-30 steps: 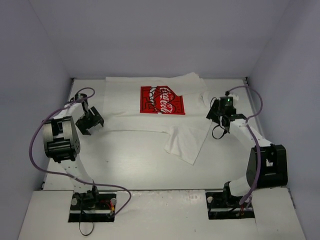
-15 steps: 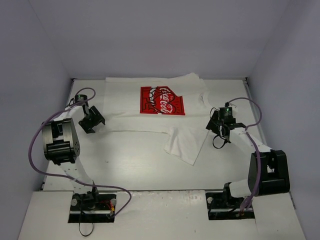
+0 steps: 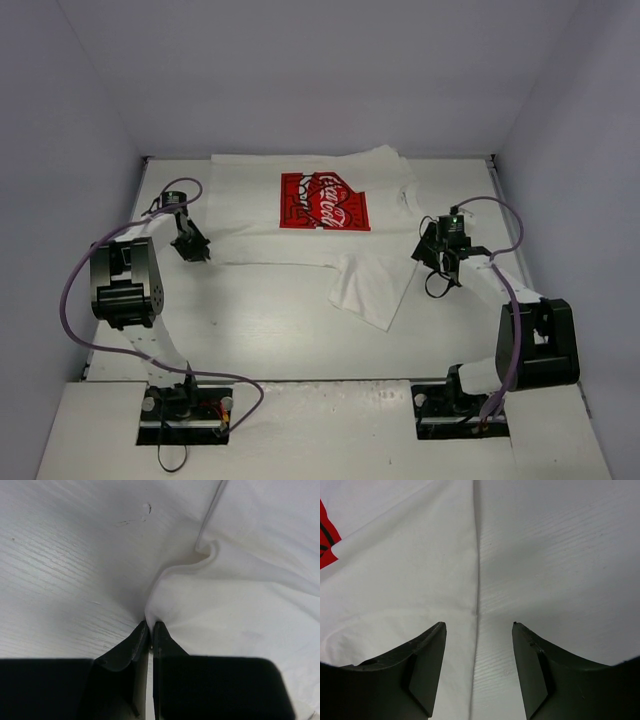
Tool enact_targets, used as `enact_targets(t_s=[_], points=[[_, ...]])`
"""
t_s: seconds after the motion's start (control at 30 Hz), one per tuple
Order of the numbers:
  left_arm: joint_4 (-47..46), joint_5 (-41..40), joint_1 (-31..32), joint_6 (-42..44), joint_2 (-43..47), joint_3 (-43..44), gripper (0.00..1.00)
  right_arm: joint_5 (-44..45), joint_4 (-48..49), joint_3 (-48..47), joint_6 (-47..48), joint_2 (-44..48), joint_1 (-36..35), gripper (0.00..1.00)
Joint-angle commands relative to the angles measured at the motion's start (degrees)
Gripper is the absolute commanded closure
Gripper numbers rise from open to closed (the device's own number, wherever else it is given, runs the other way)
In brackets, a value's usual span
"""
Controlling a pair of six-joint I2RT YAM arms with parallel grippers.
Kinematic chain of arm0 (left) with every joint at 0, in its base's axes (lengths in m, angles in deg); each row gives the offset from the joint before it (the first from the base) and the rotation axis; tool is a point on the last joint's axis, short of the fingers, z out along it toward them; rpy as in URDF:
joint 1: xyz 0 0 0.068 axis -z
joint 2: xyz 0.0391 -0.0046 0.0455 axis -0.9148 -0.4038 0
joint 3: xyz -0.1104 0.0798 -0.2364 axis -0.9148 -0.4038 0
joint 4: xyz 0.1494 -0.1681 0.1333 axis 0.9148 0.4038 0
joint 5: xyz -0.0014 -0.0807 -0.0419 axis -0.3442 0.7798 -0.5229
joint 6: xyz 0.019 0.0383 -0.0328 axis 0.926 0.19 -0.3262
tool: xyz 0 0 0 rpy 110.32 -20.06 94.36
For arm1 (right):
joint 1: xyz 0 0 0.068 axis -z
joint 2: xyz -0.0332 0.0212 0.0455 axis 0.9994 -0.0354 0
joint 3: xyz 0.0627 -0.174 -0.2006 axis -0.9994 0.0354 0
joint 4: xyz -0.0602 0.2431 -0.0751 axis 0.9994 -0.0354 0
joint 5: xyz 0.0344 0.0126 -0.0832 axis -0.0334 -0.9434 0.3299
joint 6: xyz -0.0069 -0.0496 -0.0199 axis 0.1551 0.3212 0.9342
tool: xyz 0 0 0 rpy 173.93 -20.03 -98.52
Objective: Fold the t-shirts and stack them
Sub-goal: Grap the side of the flattened tshirt closest away from the robot with both arms
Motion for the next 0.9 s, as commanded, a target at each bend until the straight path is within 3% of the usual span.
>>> enact_targets(t_s=[0.0,0.27,0.43,0.87], points=[[3.4,-1.3,0.6,0.5,0.5,-0.2,1.0,1.6,1.7,0.0,-1.2,-1.4,-0.3,0.48],[6.4,-3.4,0.8,2.9,7.7,-0.2,1.0,1.4,1.5,-0.1,-5.0,-6.9,-2.4,0.47],[6.4,-3.4,0.9,2.8,8.2,-1.0,1.0,3.7,1.3,-0.7,-6.9,-9.9,-6.4,0.48],[6.5,-3.4,0.9,2.9,8.6,-1.2,1.0,10.8,-0.1,0.1,-8.7,-14.0,-7.4,0.55]])
